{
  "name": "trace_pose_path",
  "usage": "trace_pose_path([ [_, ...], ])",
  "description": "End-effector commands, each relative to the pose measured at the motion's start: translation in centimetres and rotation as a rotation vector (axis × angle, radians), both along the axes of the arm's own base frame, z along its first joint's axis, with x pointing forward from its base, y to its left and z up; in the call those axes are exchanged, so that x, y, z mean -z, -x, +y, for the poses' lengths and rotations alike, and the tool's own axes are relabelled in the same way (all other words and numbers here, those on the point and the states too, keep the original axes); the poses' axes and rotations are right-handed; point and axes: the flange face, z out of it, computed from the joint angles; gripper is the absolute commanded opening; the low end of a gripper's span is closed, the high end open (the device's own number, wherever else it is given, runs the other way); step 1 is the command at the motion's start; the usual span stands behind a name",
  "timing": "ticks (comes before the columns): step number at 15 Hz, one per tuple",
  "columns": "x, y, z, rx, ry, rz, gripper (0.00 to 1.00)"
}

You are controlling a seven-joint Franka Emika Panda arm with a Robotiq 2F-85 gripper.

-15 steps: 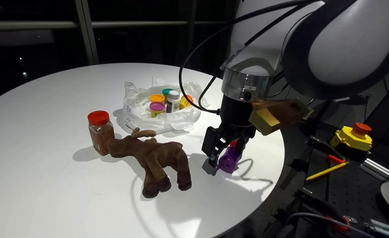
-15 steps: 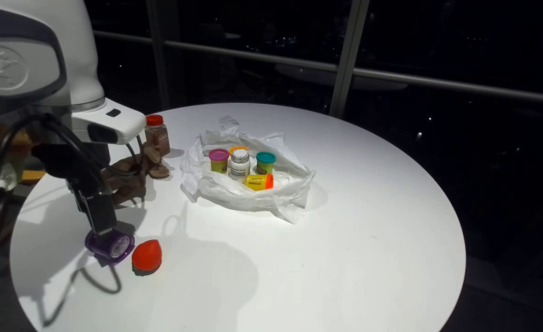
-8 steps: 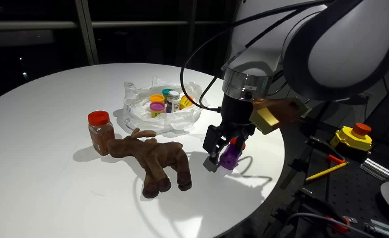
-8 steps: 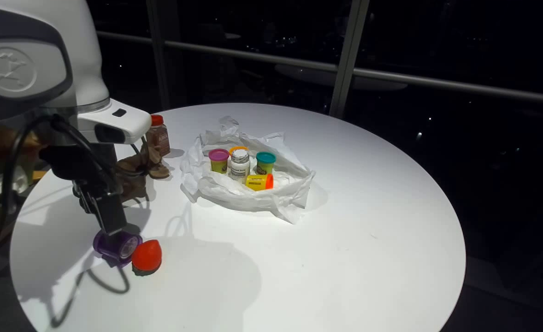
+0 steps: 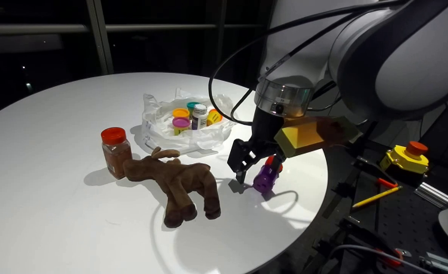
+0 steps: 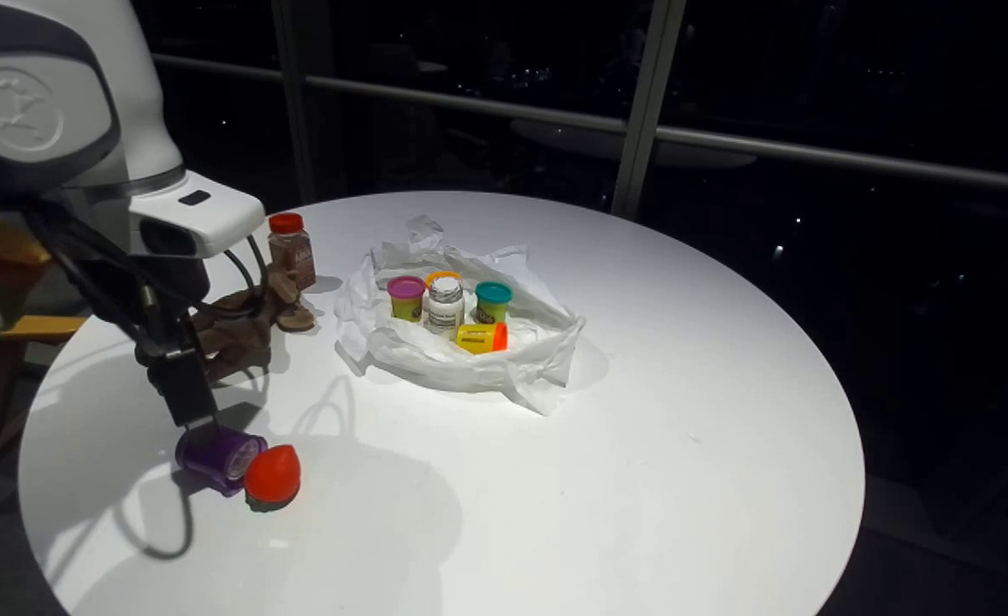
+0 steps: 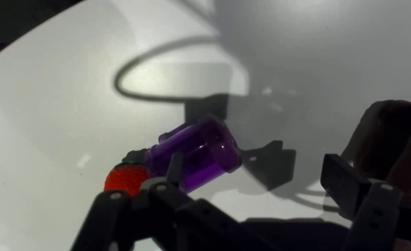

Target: Put all the objects on the table into the white plastic bag

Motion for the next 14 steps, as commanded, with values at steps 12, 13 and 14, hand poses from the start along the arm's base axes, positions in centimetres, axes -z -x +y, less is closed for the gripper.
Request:
trace_pose_path([
  [12,-0.9,1.3,-4.0,0.638,-0.094,0.031,1.00],
  [13,-0.7,1.3,-4.2,0.652,-0.096,0.048,1.00],
  [14,-0.4,1.3,-4.5,0.670,-0.097,0.062,1.00],
])
